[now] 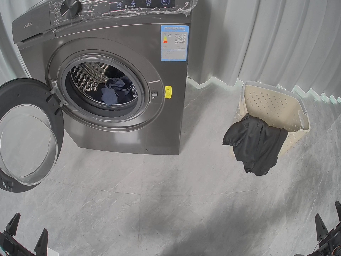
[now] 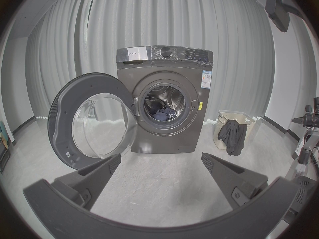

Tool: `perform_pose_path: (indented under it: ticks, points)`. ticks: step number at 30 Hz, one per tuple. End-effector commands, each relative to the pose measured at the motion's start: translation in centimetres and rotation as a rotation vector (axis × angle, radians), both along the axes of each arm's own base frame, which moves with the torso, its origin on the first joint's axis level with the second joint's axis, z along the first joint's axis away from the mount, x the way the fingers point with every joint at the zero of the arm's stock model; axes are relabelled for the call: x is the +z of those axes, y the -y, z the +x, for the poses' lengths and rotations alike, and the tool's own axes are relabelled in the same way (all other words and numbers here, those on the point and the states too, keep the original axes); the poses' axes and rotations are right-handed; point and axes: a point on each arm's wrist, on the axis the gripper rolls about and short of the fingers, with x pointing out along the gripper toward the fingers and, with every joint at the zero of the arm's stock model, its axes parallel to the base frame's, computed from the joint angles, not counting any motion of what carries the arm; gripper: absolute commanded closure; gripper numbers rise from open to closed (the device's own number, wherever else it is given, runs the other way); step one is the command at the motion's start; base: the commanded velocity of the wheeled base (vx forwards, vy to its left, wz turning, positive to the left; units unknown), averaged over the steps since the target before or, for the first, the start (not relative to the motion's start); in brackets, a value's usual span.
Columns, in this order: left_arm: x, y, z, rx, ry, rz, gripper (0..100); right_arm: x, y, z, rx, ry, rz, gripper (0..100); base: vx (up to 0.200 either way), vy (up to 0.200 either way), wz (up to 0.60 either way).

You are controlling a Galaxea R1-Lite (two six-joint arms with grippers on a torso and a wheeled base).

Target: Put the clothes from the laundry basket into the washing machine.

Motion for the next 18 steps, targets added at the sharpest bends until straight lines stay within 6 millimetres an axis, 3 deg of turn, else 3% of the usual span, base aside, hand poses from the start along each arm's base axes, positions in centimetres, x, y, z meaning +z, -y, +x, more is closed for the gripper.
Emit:
perform_pose_path:
  ticks: [1,18]
  points:
    - [-0.44,0.00,0.01,0.001,-0.002,0.000,0,-0.47,0.00,0.04,0.001,-0.005,0.000,0,0.000,-0.200,0.00]
    - [-0.44,0.00,0.01,0.001,-0.002,0.000,0,-0.47,0.00,0.04,0.001,-0.005,0.000,0,0.000,-0.200,0.00]
